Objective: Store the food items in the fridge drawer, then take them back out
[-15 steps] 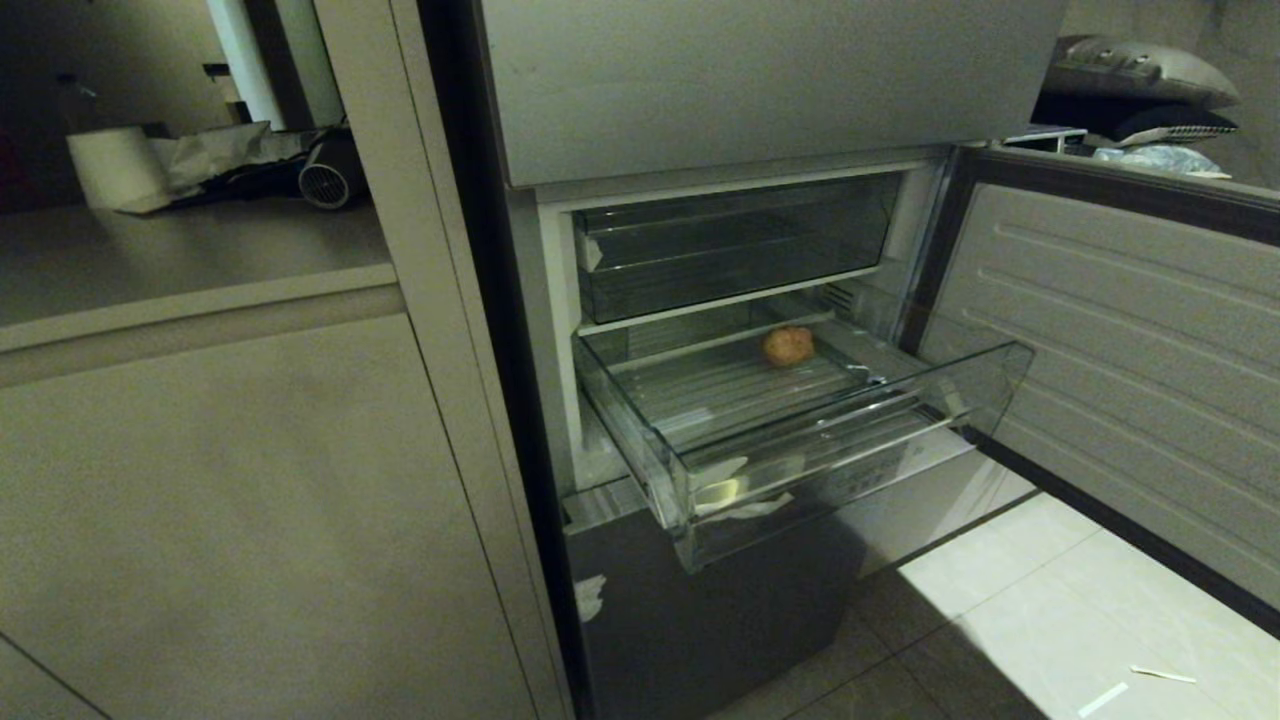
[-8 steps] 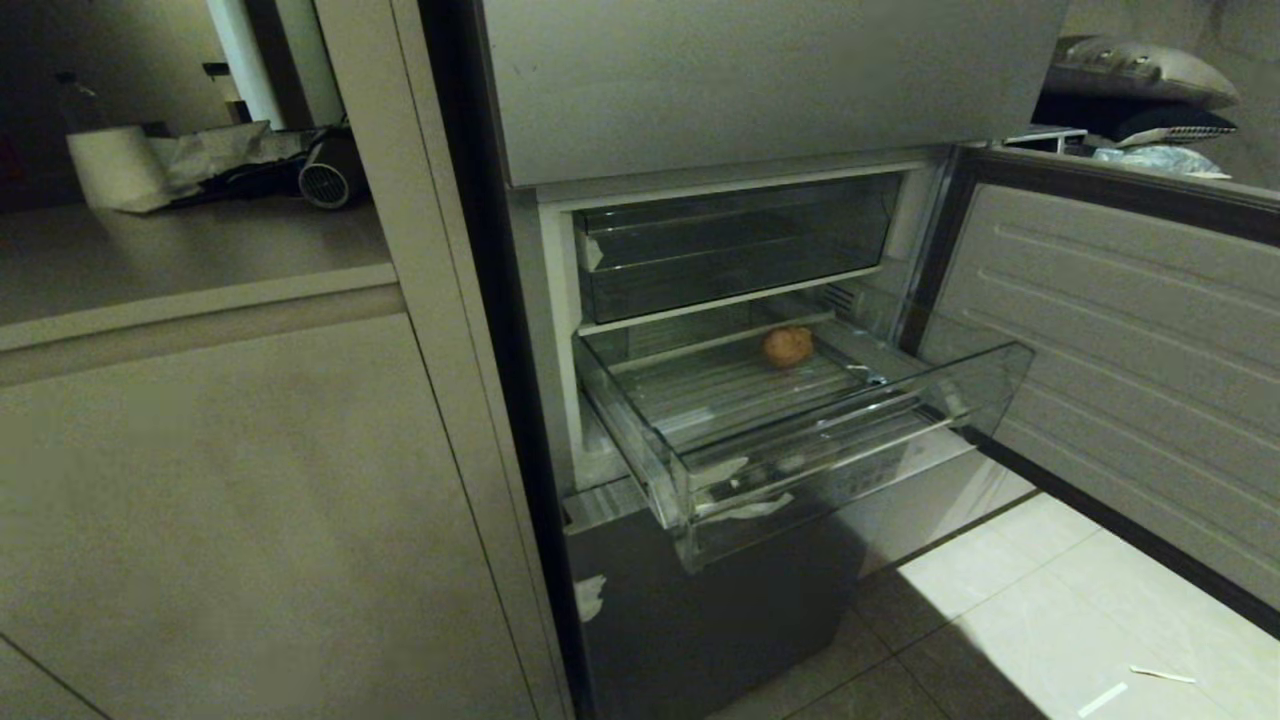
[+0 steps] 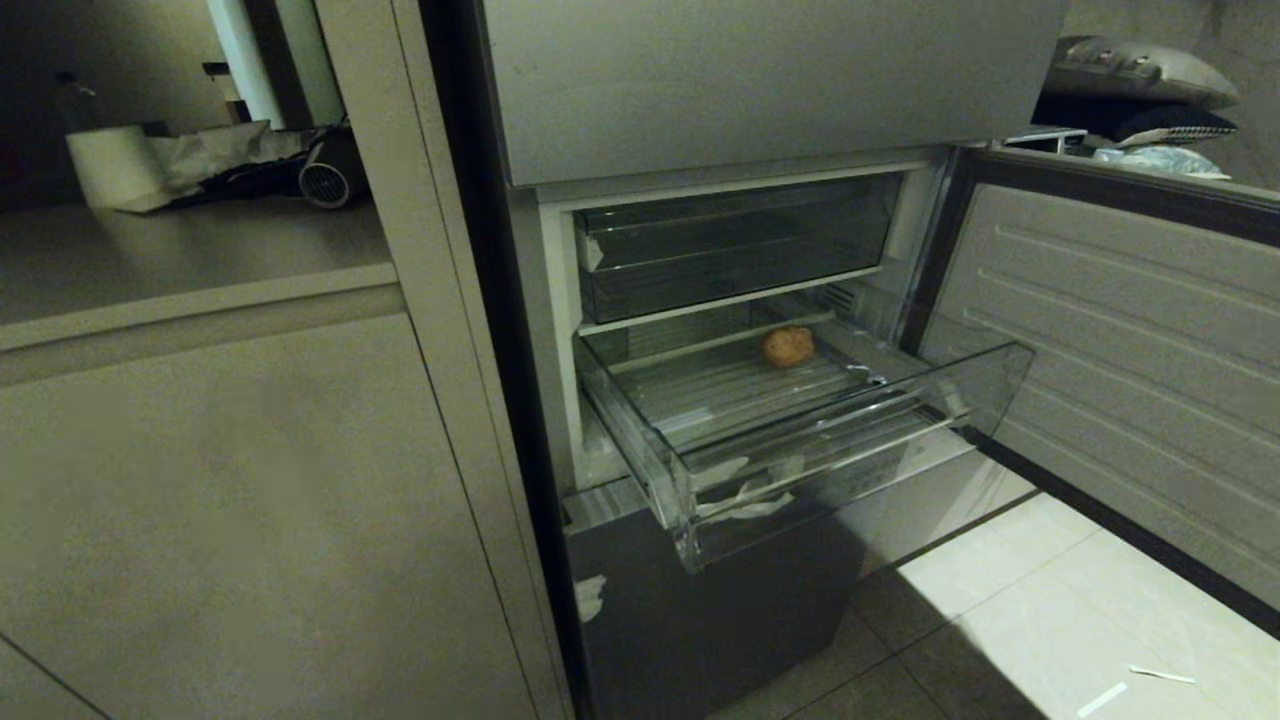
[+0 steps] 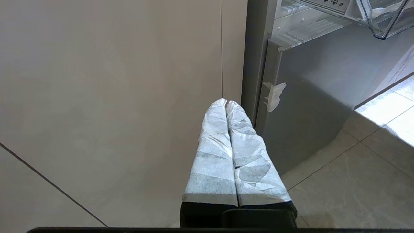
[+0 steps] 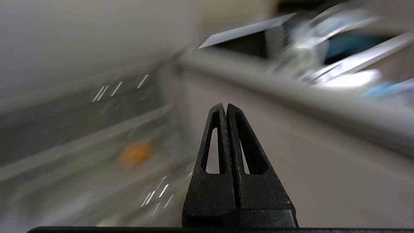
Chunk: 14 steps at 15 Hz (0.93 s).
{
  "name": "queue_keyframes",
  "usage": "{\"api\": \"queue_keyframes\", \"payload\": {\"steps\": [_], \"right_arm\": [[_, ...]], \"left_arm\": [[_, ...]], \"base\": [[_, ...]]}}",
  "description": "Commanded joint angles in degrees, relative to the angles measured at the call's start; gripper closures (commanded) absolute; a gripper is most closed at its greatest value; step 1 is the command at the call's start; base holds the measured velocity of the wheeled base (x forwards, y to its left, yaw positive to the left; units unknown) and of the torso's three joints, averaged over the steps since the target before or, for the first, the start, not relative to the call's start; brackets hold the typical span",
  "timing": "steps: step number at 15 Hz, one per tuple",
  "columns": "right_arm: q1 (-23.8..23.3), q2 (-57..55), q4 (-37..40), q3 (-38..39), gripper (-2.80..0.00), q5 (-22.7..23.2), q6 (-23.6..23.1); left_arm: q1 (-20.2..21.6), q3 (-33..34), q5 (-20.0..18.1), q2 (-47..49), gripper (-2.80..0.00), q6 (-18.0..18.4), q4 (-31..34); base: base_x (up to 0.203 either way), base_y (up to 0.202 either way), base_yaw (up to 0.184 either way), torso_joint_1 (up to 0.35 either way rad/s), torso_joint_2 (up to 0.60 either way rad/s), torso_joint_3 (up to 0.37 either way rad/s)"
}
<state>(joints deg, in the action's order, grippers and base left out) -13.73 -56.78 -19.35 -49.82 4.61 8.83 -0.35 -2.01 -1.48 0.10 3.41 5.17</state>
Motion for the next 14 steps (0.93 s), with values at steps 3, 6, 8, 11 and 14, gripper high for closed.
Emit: {"api": "queue_keyframes", "payload": {"steps": [3, 6, 8, 11, 14], "right_arm": [[13.60, 0.27, 1.88, 8.50, 0.00, -3.36, -2.66], [13.82, -0.45, -7.55, 13.95, 0.00, -2.38, -6.02], [13.82, -1.91, -10.11, 14.18, 0.00, -1.46, -6.58], [13.90, -5.08, -10.26, 13.05, 0.00, -1.37, -10.16], [14.40, -10.22, -11.05, 12.48, 0.00, -1.24, -11.65]], "left_arm": [[0.00, -0.01, -0.02, 0.08, 0.00, 0.01, 0.02], [0.00, -0.01, -0.02, 0.08, 0.00, 0.01, 0.02], [0.00, -0.01, -0.02, 0.08, 0.00, 0.01, 0.02], [0.00, -0.01, -0.02, 0.08, 0.00, 0.01, 0.02], [0.00, -0.01, -0.02, 0.08, 0.00, 0.01, 0.02]], "base": [[0.000, 0.000, 0.000, 0.000, 0.00, 0.000], [0.000, 0.000, 0.000, 0.000, 0.00, 0.000], [0.000, 0.000, 0.000, 0.039, -0.08, -0.051], [0.000, 0.000, 0.000, 0.188, -0.45, -0.251], [0.000, 0.000, 0.000, 0.259, -0.59, -0.325]]}}
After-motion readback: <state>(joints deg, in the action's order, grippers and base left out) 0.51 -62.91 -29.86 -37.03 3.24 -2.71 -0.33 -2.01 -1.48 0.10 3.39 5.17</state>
